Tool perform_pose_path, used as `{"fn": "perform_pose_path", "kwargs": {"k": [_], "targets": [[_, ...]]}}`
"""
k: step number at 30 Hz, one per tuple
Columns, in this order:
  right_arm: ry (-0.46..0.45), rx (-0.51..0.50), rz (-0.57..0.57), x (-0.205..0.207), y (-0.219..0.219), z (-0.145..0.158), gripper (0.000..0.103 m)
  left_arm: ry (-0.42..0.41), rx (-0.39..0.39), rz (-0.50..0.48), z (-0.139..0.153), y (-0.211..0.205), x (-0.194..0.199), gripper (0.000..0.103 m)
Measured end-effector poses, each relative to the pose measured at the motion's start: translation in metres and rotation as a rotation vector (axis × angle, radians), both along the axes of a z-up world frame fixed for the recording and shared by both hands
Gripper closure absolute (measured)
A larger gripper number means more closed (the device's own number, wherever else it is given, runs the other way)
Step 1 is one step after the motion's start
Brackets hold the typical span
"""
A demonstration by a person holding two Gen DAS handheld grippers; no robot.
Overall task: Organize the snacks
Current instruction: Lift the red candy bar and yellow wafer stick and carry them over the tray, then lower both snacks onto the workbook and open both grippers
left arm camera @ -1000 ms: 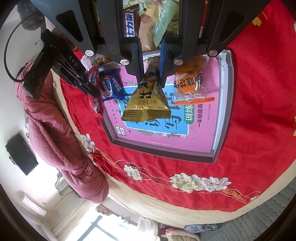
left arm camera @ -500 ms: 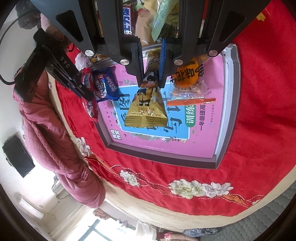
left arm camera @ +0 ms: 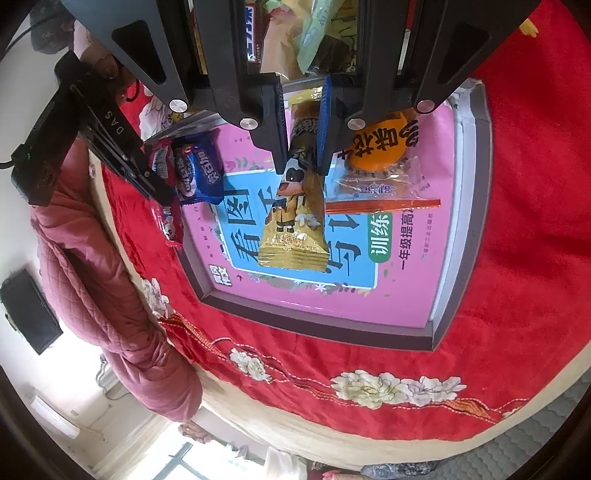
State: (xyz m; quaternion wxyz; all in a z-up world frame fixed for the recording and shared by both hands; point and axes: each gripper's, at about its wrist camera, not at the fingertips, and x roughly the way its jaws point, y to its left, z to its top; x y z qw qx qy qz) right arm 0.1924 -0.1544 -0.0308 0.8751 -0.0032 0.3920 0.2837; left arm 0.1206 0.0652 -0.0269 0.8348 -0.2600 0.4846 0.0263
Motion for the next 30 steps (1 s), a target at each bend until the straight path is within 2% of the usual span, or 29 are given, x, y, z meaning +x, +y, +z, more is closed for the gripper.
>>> {"fn": "perform_pose_path", "kwargs": {"k": [11,30], "targets": [[0.016,0.012,-0.035,0.004,-0.006,-0.002,0.087,0.019,-0.008,0.002,-0.009,0.002,0.001,0.088],[0.040,0.010,-0.089,0.010,-0.014,-0.003,0.087,0.009,-0.022,0.007,-0.004,0.005,-0.002,0.088]]}}
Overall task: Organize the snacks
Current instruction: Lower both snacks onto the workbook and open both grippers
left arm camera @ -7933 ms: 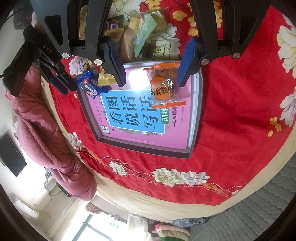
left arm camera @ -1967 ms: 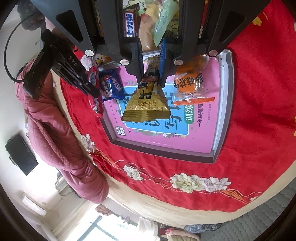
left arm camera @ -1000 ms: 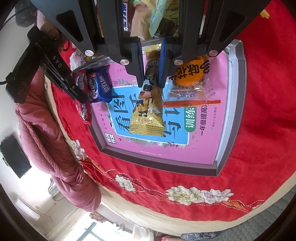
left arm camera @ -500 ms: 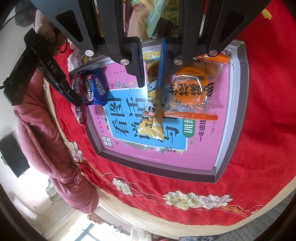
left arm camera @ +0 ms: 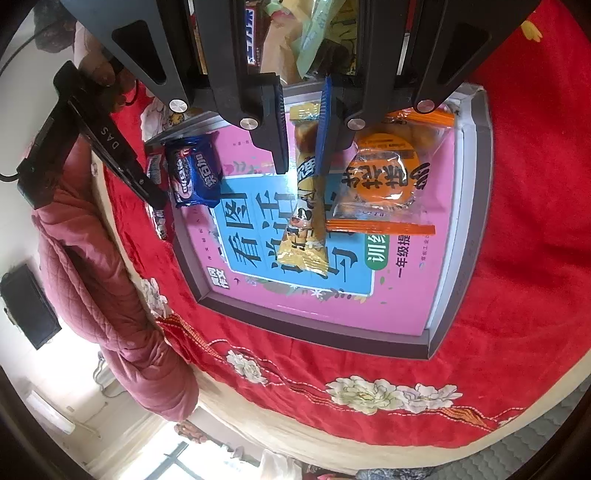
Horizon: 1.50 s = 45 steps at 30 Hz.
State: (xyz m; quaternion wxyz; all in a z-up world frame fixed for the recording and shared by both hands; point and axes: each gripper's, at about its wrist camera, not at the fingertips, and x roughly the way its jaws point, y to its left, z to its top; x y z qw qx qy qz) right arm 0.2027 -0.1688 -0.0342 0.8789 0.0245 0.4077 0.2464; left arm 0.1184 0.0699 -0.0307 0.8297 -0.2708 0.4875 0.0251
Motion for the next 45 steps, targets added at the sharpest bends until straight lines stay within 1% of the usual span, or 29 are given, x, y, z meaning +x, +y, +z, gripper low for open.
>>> {"fn": "perform_pose_path", "kwargs": {"k": [8,10,12,14,18,21,22,24,26,31,34,41,45], "targets": [[-0.002,-0.010,-0.002,0.000,0.000,0.001,0.086,0.000,-0.004,-0.001,0.002,0.000,-0.001,0.088],[-0.002,-0.007,-0.002,0.000,0.000,0.001,0.085,0.000,-0.001,-0.001,0.003,-0.001,-0.001,0.087],[-0.003,-0.010,-0.004,0.000,0.000,0.002,0.079,0.000,-0.003,0.000,0.003,-0.001,-0.001,0.086],[0.001,-0.003,0.002,0.000,0.000,0.002,0.076,0.001,-0.007,0.000,0.003,-0.001,-0.002,0.086],[-0.002,-0.001,0.009,-0.001,0.002,0.003,0.076,0.002,-0.012,0.004,0.005,0.000,-0.003,0.085],[-0.002,0.004,0.010,-0.002,0.002,0.004,0.075,0.001,-0.015,0.009,0.007,0.001,-0.004,0.081],[-0.002,0.004,0.009,-0.002,0.002,0.004,0.074,0.001,-0.014,0.011,0.008,0.001,-0.004,0.079],[-0.002,0.010,0.010,-0.002,0.002,0.005,0.070,0.000,-0.013,0.013,0.009,0.002,-0.004,0.075],[-0.007,0.013,0.008,-0.003,0.001,0.006,0.069,-0.001,-0.013,0.014,0.010,0.002,-0.005,0.072],[-0.011,0.017,0.000,-0.002,-0.001,0.008,0.069,-0.004,-0.005,0.008,0.014,0.001,-0.006,0.070],[-0.013,0.025,-0.004,-0.001,-0.002,0.010,0.069,-0.006,-0.002,0.006,0.016,0.000,-0.006,0.065],[-0.019,0.034,-0.021,0.000,-0.007,0.013,0.066,-0.015,0.004,0.004,0.021,-0.001,-0.009,0.064],[0.003,0.049,-0.023,0.002,-0.010,0.011,0.066,-0.015,-0.003,0.004,0.022,-0.001,-0.010,0.064]]}}
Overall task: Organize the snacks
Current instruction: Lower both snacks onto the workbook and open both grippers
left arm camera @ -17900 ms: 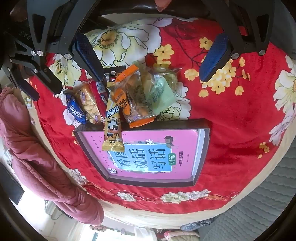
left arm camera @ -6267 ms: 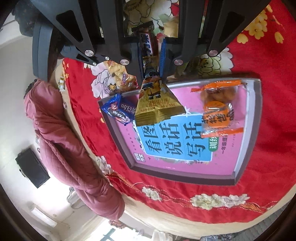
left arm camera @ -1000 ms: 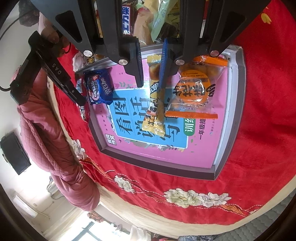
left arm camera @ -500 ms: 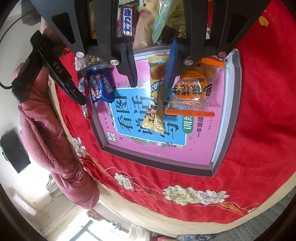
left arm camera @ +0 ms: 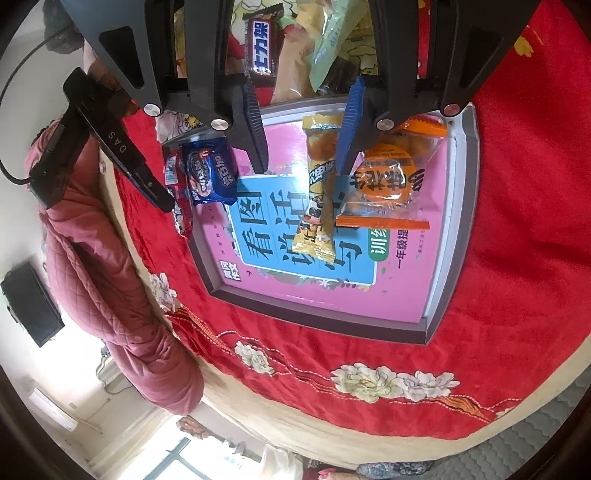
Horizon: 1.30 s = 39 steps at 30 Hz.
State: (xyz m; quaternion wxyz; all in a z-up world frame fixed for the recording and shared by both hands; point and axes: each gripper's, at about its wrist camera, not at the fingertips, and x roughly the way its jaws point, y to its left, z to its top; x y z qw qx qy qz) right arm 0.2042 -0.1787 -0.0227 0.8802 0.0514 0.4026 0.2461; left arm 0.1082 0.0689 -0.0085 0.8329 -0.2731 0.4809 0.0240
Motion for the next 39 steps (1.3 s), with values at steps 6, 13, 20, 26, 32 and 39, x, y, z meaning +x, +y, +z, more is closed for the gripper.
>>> {"fn": "perform_pose_path", "kwargs": {"k": [6,13,20,26,32,39], "targets": [[-0.016,-0.015,0.051,-0.007,0.011,0.001,0.066,-0.002,0.005,0.000,0.001,0.000,-0.002,0.064],[-0.032,-0.007,0.069,-0.011,0.013,0.005,0.065,-0.012,0.022,0.006,0.008,0.002,-0.006,0.056],[-0.055,0.013,0.067,-0.013,0.011,0.013,0.058,-0.026,0.043,0.010,0.018,0.003,-0.009,0.051],[-0.069,0.035,0.069,-0.014,0.009,0.019,0.057,-0.037,0.057,0.011,0.026,0.003,-0.013,0.050],[-0.102,0.058,0.082,-0.018,0.009,0.028,0.048,-0.048,0.070,0.014,0.034,0.005,-0.018,0.047],[-0.121,0.056,0.094,-0.022,0.010,0.032,0.046,-0.053,0.084,0.022,0.039,0.006,-0.022,0.047]]}}
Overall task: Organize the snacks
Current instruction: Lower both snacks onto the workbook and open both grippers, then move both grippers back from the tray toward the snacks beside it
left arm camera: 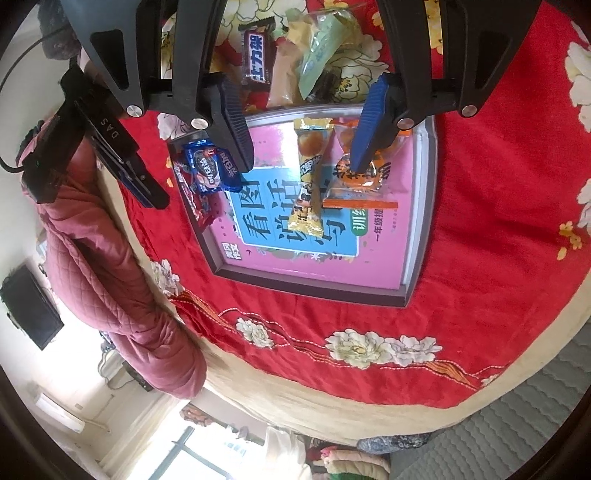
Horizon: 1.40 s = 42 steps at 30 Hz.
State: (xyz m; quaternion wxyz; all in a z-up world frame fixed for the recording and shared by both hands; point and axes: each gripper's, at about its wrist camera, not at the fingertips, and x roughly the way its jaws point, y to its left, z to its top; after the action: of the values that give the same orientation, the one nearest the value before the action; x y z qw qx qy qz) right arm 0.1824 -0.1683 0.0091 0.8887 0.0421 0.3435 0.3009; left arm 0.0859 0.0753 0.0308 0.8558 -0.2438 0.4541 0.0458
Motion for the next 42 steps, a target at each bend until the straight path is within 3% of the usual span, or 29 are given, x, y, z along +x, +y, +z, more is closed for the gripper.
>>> {"fn": "perform_pose_path", "kwargs": {"k": [21,42], "targets": [[-0.044,-0.017,0.048,-0.020,0.002,0.010,0.044,0.033,0.006,-0.011,-0.003,0.003,-0.024,0.047],[-0.029,-0.048,0.029,-0.039,-0.010,0.007,0.041,0.053,0.006,-0.038,-0.007,0.000,-0.042,0.047]]}}
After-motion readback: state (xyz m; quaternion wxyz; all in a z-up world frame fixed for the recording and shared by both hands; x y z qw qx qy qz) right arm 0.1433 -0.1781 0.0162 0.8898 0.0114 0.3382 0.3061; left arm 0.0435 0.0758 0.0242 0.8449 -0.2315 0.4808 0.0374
